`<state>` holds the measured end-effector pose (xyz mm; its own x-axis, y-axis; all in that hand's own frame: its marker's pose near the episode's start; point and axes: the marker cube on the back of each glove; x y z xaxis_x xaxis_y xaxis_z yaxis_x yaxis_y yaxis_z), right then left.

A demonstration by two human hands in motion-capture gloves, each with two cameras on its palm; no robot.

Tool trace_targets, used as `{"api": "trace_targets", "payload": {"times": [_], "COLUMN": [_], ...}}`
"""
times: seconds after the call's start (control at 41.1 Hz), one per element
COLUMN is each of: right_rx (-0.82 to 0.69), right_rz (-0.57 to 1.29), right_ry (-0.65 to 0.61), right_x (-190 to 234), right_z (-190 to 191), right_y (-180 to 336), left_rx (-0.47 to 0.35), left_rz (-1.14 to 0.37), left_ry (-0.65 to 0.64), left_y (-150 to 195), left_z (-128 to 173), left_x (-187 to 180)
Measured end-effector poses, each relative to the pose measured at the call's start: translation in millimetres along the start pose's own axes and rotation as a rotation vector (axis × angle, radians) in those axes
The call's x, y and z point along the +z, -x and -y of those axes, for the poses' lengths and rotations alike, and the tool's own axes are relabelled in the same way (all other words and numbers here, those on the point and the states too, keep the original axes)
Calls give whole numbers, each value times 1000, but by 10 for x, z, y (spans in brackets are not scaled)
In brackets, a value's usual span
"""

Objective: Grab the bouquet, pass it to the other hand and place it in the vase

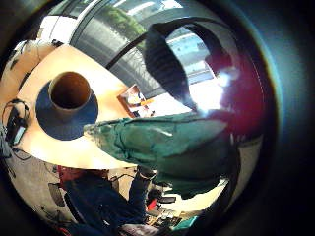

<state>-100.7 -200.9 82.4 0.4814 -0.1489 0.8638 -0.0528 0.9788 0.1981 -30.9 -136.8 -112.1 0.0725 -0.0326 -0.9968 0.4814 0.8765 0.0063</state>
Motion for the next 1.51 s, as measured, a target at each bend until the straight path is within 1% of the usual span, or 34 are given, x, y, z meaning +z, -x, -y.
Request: {"api": "trace_targets", "payload": {"times": [0.122, 0.268, 0.389, 0.584, 0.706, 0.827, 0.949, 1.217, 1.363, 1.46, 1.509], "right_rx": [5, 1, 19, 38, 58, 55, 63, 88, 92, 110, 105], "right_rz": [-5, -27, -41, -53, -56, -55, -48, -48, -37, -29, -50], "right_ry": [-6, -12, -21, -62, -86, -98, -103, -120, -118, -108, -125], "right_x": [-51, -106, -157, -264, -314, -381, -418, -501, -489, -470, -463], "right_z": [-39, -65, -58, -52, -123, -195, -226, -145, -132, -158, -162], "right_y": [33, 5, -25, -64, -34, -74, -105, -289, -385, -448, -464], "left_rx": [17, 35, 60, 47, 32, 10, 10, -35, -30, -35, -43], "left_rz": [-5, -15, -7, -14, -32, -36, -23, -41, -39, -39, -32], "left_ry": [-31, -66, -92, -123, -141, -180, -222, -414, -481, -503, -503], "left_y": [-161, -251, -365, -399, -330, -187, -108, 100, 163, 291, 379], "left_z": [151, 416, 507, 617, 682, 757, 798, 878, 865, 942, 979], "left_x": [-92, -123, -162, -208, -203, -179, -186, -144, -151, -150, -153]}}
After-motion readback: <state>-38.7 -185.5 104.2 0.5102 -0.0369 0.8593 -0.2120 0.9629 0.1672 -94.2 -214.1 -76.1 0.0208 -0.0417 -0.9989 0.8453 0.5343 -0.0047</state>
